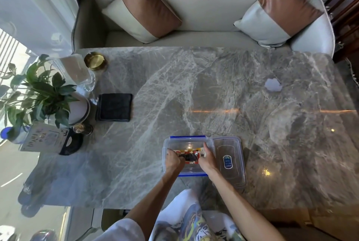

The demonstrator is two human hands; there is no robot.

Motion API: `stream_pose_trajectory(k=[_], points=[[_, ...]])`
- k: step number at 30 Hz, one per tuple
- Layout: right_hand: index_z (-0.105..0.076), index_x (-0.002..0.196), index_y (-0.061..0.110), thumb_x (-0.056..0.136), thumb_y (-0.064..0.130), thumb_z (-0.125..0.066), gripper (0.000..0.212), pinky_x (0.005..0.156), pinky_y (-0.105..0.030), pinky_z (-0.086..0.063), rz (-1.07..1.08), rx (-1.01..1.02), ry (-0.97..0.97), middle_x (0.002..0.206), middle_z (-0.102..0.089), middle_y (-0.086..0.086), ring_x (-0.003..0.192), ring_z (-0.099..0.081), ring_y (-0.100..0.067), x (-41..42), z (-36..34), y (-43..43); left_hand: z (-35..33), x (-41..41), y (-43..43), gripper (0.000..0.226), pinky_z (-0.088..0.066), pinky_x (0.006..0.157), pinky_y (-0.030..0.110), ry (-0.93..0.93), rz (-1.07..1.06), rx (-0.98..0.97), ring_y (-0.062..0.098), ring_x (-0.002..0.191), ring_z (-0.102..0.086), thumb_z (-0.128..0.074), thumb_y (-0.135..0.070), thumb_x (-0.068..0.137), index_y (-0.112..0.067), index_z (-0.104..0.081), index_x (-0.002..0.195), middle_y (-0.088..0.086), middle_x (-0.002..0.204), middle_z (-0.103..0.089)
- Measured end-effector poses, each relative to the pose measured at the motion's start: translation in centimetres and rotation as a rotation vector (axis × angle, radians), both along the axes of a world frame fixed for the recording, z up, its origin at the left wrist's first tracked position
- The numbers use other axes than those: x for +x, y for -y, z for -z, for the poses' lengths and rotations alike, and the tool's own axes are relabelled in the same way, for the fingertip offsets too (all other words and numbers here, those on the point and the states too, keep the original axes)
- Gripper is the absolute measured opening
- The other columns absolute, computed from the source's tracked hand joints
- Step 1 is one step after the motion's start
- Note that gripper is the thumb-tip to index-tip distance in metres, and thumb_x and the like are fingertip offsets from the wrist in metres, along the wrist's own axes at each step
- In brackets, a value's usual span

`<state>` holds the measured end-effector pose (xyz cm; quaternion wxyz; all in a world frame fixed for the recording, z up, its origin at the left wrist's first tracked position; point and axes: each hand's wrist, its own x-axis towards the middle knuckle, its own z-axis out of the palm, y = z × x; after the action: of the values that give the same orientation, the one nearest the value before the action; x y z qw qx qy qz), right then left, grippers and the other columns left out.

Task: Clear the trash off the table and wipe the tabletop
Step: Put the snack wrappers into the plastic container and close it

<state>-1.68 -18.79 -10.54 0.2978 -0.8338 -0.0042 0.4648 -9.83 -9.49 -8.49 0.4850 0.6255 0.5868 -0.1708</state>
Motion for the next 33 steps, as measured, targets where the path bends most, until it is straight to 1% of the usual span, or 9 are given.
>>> stream_pose_trajectory(k=[4, 7, 11, 16, 20, 24, 27, 30, 33], points=[[-0.024, 0.149, 0.029, 0.093, 0.002, -0.049, 0.067, 0.108, -0.038, -0.037, 0.053, 0.042, -0.009, 0.152, -0.036, -0.005, 0.137, -0.038, -0.025, -0.2, 0.3, 0.3, -0.4, 0.0, -0.2, 0.039, -0.049, 0.088, 0.038, -0.017, 0.003, -0.038, 0.032, 0.106, -0.058, -0.052, -0.006, 0.082, 0.002, -0.044, 0.120, 0.020, 0.117, -0.059], [-0.026, 0.148, 0.027, 0.093, -0.004, -0.045, 0.066, 0.111, -0.036, -0.033, 0.072, 0.069, -0.021, 0.154, -0.032, -0.003, 0.139, -0.034, -0.025, -0.2, 0.0, 0.2, -0.5, 0.0, -0.2, 0.038, -0.050, 0.090, 0.039, -0.018, 0.028, -0.059, 0.033, 0.106, -0.059, -0.051, -0.007, 0.083, 0.003, -0.048, 0.119, 0.021, 0.118, -0.060], [-0.022, 0.150, 0.024, 0.095, -0.002, -0.044, 0.065, 0.114, -0.037, -0.026, 0.019, 0.082, -0.017, 0.157, -0.024, -0.005, 0.143, -0.026, -0.025, -0.2, -0.2, 0.2, -0.8, 0.0, -0.4, 0.030, -0.050, 0.083, 0.037, -0.008, 0.029, -0.018, 0.037, 0.103, -0.061, -0.049, -0.004, 0.082, 0.007, -0.059, 0.108, 0.025, 0.111, -0.065], [-0.036, 0.144, 0.016, 0.094, 0.002, -0.048, 0.054, 0.106, -0.032, -0.036, 0.111, 0.062, 0.010, 0.145, -0.045, -0.010, 0.131, -0.044, -0.026, -0.3, -0.3, 0.5, -1.2, -0.1, -0.3, 0.030, -0.050, 0.082, 0.037, -0.023, 0.016, -0.029, 0.037, 0.102, -0.061, -0.049, -0.005, 0.083, 0.009, -0.061, 0.107, 0.024, 0.112, -0.065], [-0.037, 0.144, 0.018, 0.097, 0.005, -0.042, 0.049, 0.104, -0.033, -0.036, 0.080, 0.052, -0.024, 0.141, -0.049, -0.009, 0.129, -0.046, -0.026, -0.3, -0.5, 0.6, -1.5, -0.2, -0.1, 0.029, -0.048, 0.079, 0.034, -0.027, 0.001, -0.043, 0.036, 0.103, -0.062, -0.048, -0.004, 0.085, 0.008, -0.061, 0.109, 0.023, 0.112, -0.066], [-0.043, 0.139, 0.014, 0.097, 0.003, -0.040, 0.044, 0.098, -0.029, -0.037, 0.078, 0.073, -0.013, 0.133, -0.055, -0.011, 0.121, -0.050, -0.024, -0.3, -0.7, 0.5, -1.7, -0.3, -0.3, 0.028, -0.049, 0.077, 0.033, -0.006, 0.010, -0.058, 0.030, 0.089, -0.060, -0.047, -0.005, 0.086, 0.005, -0.063, 0.106, 0.020, 0.110, -0.067], [-0.048, 0.134, 0.019, 0.097, 0.006, -0.040, 0.040, 0.094, -0.029, -0.039, 0.052, 0.085, -0.009, 0.129, -0.059, -0.008, 0.110, -0.053, -0.019, -0.4, -0.4, 0.6, -1.7, -0.4, -0.6, 0.029, -0.051, 0.083, 0.036, -0.019, 0.063, -0.043, 0.033, 0.095, -0.063, -0.048, -0.007, 0.086, 0.005, -0.065, 0.105, 0.021, 0.109, -0.067], [-0.044, 0.138, 0.023, 0.096, 0.008, -0.042, 0.044, 0.099, -0.032, -0.040, 0.017, 0.039, -0.011, 0.132, -0.057, -0.004, 0.118, -0.053, -0.023, -0.3, -0.5, 0.8, -2.0, -0.3, -0.8, 0.030, -0.052, 0.083, 0.035, -0.034, 0.155, -0.019, 0.031, 0.093, -0.063, -0.047, -0.009, 0.086, 0.004, -0.064, 0.106, 0.020, 0.110, -0.068], [-0.048, 0.136, 0.020, 0.093, 0.008, -0.044, 0.045, 0.104, -0.034, -0.041, -0.075, 0.001, -0.012, 0.138, -0.054, -0.006, 0.125, -0.051, -0.024, 0.2, -0.4, 1.4, -3.1, 0.1, -0.8, 0.031, -0.050, 0.083, 0.038, -0.087, 0.355, 0.097, 0.036, 0.101, -0.062, -0.046, -0.013, 0.088, 0.004, -0.061, 0.109, 0.019, 0.112, -0.067]])
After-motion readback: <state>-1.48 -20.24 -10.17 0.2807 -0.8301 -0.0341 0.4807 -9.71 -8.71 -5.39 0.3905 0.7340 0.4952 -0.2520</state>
